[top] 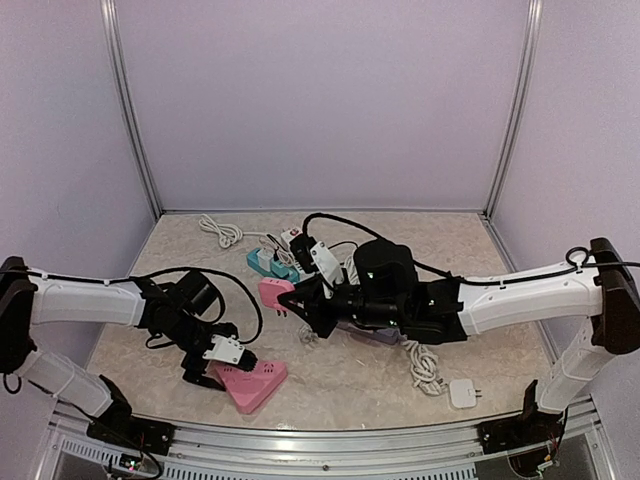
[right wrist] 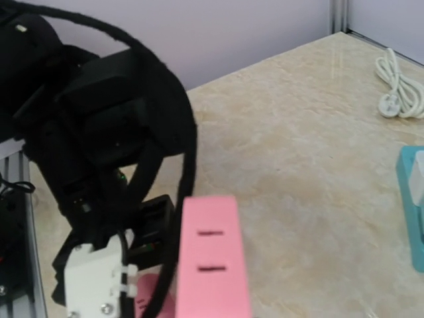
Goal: Insert the plug
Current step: Move the socket to the center of the board.
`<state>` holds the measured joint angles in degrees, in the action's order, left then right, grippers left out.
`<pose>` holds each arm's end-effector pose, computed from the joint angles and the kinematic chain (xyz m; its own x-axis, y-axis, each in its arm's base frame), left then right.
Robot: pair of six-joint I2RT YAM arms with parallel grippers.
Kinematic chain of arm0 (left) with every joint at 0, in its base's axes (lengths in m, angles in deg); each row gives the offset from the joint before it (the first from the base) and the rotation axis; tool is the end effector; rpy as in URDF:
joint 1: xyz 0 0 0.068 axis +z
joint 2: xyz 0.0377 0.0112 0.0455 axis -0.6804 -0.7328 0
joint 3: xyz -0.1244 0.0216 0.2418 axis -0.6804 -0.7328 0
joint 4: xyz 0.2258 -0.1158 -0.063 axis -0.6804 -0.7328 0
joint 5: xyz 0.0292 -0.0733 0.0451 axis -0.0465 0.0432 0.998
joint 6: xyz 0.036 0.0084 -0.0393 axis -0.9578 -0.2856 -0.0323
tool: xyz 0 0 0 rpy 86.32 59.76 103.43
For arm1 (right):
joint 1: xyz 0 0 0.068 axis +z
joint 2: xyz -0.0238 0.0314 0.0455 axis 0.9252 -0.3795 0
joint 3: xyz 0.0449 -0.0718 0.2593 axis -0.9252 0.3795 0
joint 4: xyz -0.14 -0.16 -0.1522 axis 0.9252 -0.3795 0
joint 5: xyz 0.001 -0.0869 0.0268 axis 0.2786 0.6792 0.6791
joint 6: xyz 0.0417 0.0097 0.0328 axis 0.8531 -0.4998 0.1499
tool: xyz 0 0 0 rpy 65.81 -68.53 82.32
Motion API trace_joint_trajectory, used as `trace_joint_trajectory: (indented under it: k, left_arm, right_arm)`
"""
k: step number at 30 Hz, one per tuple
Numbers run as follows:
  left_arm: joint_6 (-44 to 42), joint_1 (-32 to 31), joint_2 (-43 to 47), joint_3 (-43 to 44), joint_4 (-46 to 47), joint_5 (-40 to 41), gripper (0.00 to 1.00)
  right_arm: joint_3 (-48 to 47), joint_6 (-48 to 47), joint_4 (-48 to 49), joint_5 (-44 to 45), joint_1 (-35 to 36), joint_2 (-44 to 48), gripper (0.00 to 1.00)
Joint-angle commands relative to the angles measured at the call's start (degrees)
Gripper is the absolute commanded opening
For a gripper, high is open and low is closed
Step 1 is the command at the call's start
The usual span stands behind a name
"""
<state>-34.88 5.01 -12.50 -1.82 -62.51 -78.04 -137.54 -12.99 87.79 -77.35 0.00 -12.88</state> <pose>0.1676 -0.1448 0.1479 0.3272 0.8603 -0.3910 0.9447 -0.2887 0.1552 0.1429 0.3470 0.2705 -0.3148 -0.1348 -0.9395 -0.8694 0.4381 0.2284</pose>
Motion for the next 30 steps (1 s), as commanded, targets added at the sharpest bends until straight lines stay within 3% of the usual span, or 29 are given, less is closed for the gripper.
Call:
trace_joint_trajectory:
  k: [1,12,21,30]
  left_arm:
    - [-1.26,-4.1,0.37,-0.11,-3.83,2.58,0.95]
    - [10.17,-22.76,5.73,-4.12,1.52,9.79,0.84]
    - [16.47,-28.05,-0.08,-2.62,2.71,14.34,0.8]
    - [17.59,-31.78,5.9,-6.45,5.27,15.7,0.79]
  right_arm:
    - [2.27,-0.82,-0.79,2.37,-0.46,4.02,0.0]
    - [4.95,0.16,-0.29,2.96,-0.42,6.97,0.0]
    - [6.46,1.27,0.59,2.39,-0.44,7.86,0.0]
    - [6.53,0.93,0.41,2.73,-0.46,7.85,0.0]
